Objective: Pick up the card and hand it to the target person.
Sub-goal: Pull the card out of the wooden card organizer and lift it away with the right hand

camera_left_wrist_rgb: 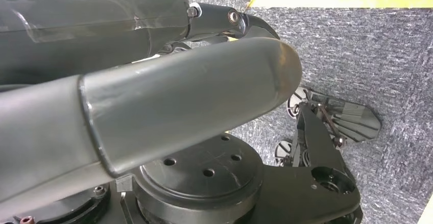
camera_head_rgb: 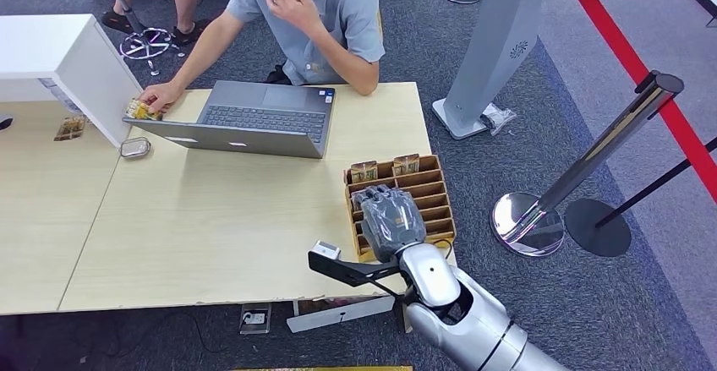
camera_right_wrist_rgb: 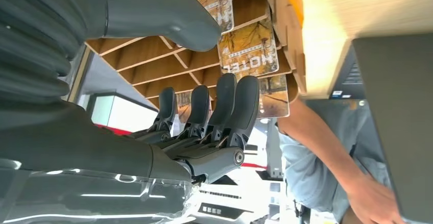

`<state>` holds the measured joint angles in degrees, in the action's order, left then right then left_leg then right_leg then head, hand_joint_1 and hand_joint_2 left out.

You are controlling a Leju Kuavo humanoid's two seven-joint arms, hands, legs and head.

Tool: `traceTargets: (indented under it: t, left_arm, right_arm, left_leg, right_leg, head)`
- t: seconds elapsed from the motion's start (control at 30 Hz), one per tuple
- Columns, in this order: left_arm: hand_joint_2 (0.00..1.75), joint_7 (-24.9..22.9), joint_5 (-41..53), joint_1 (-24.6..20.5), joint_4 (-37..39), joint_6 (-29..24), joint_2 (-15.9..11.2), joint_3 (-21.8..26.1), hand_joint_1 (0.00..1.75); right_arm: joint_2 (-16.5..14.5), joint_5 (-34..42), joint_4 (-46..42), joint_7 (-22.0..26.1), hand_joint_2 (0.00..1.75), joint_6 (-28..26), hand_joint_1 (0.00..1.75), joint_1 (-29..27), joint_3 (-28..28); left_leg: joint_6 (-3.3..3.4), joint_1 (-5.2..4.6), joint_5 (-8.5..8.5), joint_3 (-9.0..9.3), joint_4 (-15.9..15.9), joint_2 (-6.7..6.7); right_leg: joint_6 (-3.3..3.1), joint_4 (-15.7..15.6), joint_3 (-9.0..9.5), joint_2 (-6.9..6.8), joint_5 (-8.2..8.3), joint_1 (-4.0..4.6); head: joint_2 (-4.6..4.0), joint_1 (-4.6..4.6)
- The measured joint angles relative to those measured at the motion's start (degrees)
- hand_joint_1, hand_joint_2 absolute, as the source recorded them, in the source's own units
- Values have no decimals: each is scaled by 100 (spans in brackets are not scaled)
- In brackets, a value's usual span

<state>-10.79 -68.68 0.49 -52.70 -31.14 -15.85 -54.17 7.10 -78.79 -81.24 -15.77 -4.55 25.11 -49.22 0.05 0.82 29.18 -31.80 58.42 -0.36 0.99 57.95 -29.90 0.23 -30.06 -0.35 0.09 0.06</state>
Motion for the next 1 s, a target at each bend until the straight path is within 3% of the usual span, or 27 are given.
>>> traceTargets:
  t: [0.4,1.0]
  left_arm:
    - [0,-8,31,0,5,-3,0,-1,0]
    - [0,-60,64,0,24,-3,0,-1,0]
  right_arm:
    - [56,-110,149,-113,175,131,86,76,4]
    - [94,-149,345,-159,175,181,110,156,7]
  left_leg:
    - [0,0,0,1,0,3]
    - [0,0,0,1,0,3]
  right_leg:
    - [0,0,-1,3,0,0]
    - [0,0,-1,3,0,0]
  head:
    - [0,0]
    - [0,1]
